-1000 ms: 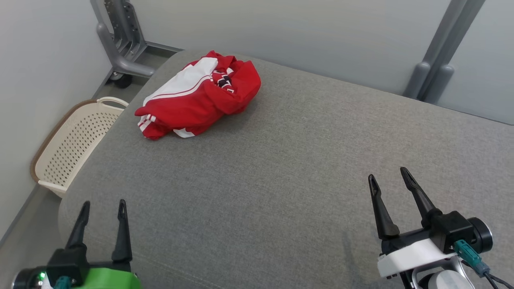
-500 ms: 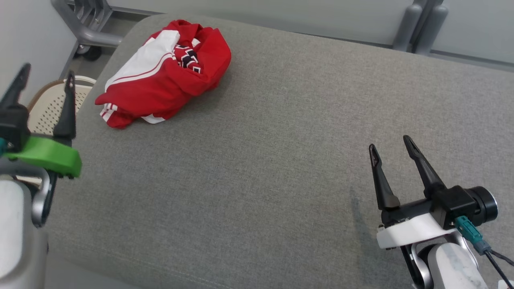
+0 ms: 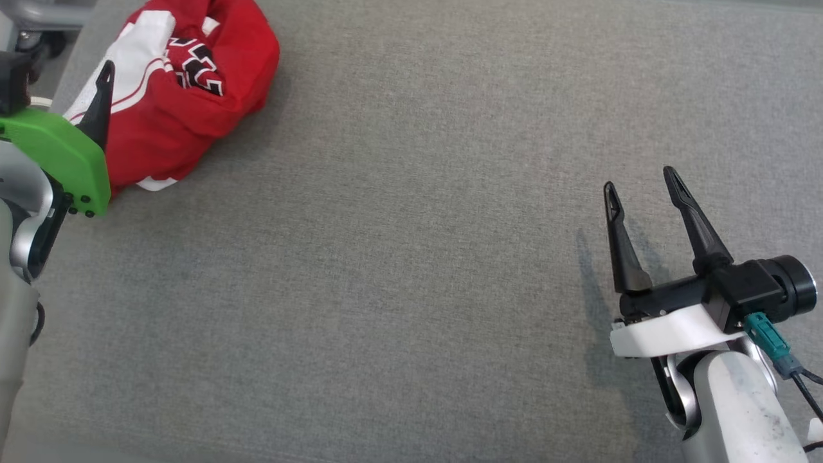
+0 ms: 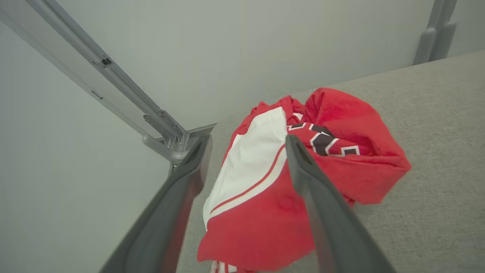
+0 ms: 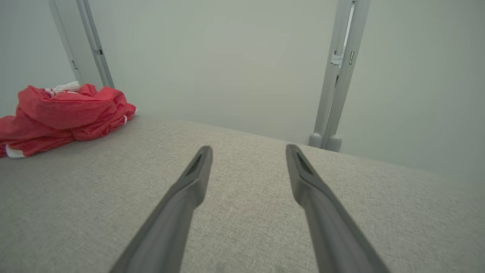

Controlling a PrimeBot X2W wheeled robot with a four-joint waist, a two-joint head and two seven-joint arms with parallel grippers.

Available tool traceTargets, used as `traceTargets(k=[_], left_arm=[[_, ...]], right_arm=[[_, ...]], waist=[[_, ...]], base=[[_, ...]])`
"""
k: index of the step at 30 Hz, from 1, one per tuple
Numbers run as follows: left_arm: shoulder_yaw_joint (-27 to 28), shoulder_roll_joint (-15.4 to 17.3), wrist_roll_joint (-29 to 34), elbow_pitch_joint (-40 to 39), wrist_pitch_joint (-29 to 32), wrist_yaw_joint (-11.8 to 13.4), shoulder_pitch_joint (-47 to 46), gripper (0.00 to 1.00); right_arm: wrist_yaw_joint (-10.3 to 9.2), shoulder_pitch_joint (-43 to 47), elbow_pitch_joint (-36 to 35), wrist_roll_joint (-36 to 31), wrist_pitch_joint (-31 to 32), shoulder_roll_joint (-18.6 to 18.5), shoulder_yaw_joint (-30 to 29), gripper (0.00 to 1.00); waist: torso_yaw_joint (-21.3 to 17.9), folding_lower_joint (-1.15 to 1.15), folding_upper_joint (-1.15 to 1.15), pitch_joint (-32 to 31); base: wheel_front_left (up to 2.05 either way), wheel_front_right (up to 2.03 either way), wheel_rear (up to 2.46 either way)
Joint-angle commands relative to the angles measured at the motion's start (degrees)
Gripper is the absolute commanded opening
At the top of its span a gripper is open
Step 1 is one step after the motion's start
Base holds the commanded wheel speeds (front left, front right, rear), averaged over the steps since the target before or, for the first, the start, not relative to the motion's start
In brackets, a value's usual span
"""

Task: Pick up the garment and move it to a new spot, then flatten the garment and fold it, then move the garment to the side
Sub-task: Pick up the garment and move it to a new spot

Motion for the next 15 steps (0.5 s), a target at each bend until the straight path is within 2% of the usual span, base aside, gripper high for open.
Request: traceTargets(k=[1,7,15], left_arm=[[-1.50,1.24,-2.04,0.49,1.00,0.09,-1.88,1.00],[-8.59,4.10,-6.85,2.15,2.45,0.08,-4.70,1.00],[-12.95,5.62,-10.75,7.86,5.31,0.09,-6.37,1.00]], right_arm=[[0.00,-1.33,-0.52,0.02,-0.16,-0.24,-0.46,1.00],[0.00,-1.98,-1.00,-0.49,-0.16,-0.23,-1.42,1.00],[0.00,-3.60,-1.45,-0.31,-0.16,-0.23,-0.57,1.00]], waist=[[-3.58,0.00,0.34,4.35],[-4.65,0.00,0.34,7.59],[-6.26,0.00,0.34,10.44]], base=[[0.00,0.00,0.00],[0.00,0.00,0.00],[0.00,0.00,0.00]])
